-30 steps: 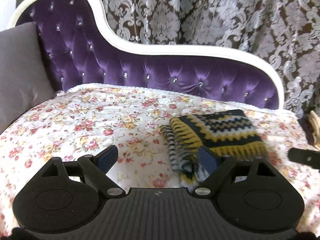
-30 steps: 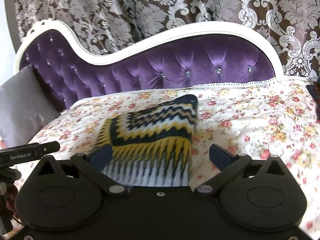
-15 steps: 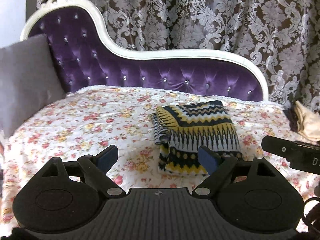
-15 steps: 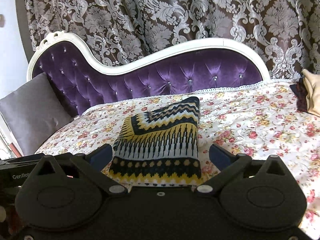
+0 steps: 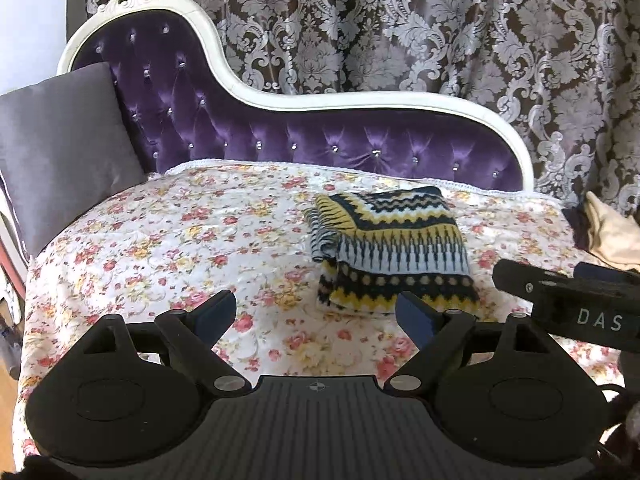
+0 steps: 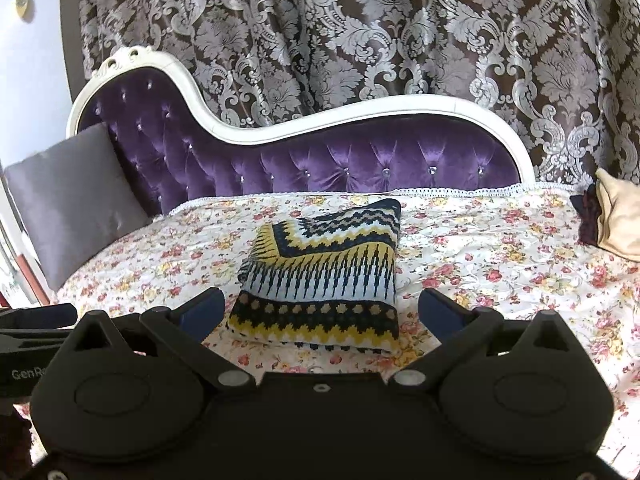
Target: Fold small clothes
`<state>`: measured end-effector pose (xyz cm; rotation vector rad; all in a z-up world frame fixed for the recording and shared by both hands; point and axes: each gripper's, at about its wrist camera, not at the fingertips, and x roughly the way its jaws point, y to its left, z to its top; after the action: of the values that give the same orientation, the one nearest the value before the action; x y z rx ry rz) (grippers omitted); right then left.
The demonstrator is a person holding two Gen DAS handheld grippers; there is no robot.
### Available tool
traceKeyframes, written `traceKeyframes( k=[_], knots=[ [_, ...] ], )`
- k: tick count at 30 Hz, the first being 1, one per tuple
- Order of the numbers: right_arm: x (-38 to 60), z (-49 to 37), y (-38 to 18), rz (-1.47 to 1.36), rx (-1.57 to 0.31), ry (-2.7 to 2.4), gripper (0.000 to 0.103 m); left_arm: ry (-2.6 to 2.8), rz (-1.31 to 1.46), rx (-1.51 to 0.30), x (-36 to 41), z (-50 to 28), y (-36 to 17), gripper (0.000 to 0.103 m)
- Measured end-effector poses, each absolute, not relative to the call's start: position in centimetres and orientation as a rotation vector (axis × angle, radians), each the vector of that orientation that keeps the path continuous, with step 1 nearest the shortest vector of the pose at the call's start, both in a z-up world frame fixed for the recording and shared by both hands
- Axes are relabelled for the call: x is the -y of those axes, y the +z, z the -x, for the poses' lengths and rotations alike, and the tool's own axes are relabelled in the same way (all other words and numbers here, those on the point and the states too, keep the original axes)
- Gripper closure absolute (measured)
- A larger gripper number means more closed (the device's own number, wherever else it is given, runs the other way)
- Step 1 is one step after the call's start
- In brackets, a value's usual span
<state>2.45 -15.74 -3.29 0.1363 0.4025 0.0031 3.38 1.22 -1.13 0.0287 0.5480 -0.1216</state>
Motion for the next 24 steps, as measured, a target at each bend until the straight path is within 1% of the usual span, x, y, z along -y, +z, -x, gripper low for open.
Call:
traceKeyframes(
  k=[7, 24],
  knots=[
    [15.5, -2.8, -4.4, -0.127, -0.453, -0.007, 0.000, -0.108, -0.040, -0.567, -1.6, -3.5, -2.0, 0.016],
    [15.9, -3.1, -4.6, -0.134, -0.455, -0.018, 0.000, -0.127, -0.065, -0.588, -0.9, -3.8, -2.5, 0.016]
  ],
)
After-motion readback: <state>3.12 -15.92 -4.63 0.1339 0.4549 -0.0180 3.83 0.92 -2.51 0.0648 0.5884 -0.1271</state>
